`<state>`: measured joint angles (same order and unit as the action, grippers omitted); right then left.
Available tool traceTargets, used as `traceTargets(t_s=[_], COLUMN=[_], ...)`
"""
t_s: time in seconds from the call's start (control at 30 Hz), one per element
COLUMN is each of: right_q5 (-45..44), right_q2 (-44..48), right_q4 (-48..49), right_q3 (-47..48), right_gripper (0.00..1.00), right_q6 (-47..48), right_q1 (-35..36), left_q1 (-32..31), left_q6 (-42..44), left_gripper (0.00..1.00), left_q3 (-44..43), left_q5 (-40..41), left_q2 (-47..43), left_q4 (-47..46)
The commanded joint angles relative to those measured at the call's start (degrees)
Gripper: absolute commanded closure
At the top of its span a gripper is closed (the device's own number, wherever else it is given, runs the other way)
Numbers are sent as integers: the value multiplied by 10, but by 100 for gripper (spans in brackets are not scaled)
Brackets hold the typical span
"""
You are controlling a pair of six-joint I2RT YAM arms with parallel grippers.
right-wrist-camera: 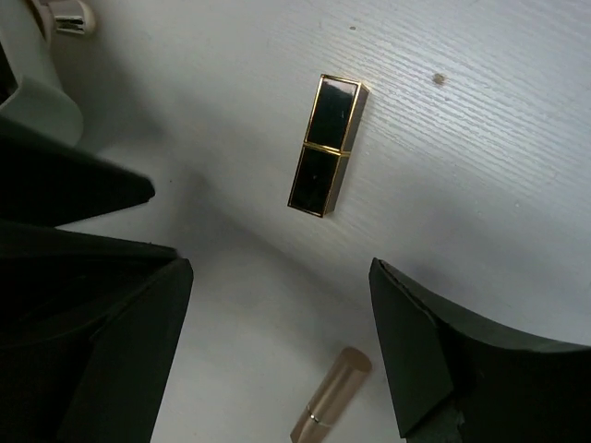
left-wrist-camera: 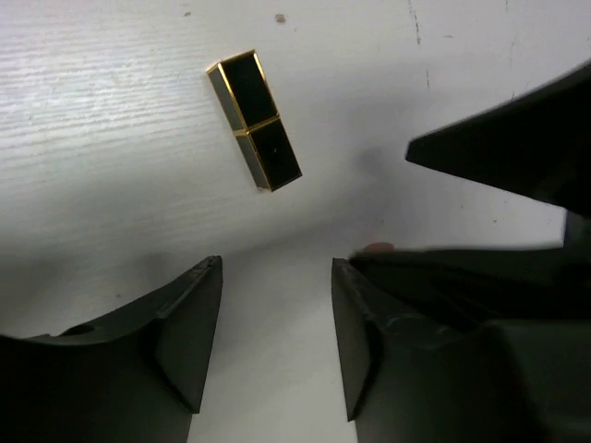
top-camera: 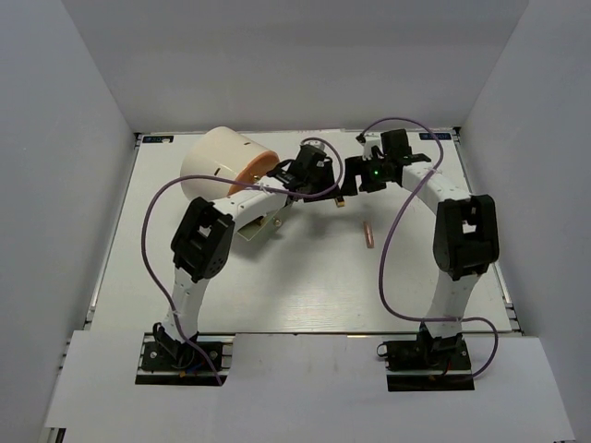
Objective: Organize the makeup
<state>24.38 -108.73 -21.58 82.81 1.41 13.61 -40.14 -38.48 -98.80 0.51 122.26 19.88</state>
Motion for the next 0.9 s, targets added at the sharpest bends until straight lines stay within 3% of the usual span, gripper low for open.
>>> traceTargets(t_s=[0.0,0.13,0.27,0.4,0.57,0.67,0.77,0.87], right_q5=[27,-12,-21,-69,-129,-165,-184,-177], right_q2=[-41,-68,-88,-114,-141,-154,-160,-149], right_q4=[-14,-12,-9,-5,0,3,5,5], right_q3=[41,74,87,104,121,125,125,119], right_gripper=[18,27,33,34,36,41,50,66], right_q6=[-10,-10,1,11,30,34,36,41], right_q1=[13,19,27,48,67,77,82,85], left_q1=[-5,-5,-5,-5,-5,-5,-5,-5], left_q6=[3,9,15,15,10,5,-4,-12], left_gripper=[48,67,75,73,57,54,53,53], left_q3=[49,130,196,257,309,330,345,360], left_q5=[-30,-43,-42,-34,24,46,75,98], left_q2=[-91,-189,-275,-359,-448,-499,-542,-577], left_q4=[-37,-74,-83,-86,-53,-31,-9,9])
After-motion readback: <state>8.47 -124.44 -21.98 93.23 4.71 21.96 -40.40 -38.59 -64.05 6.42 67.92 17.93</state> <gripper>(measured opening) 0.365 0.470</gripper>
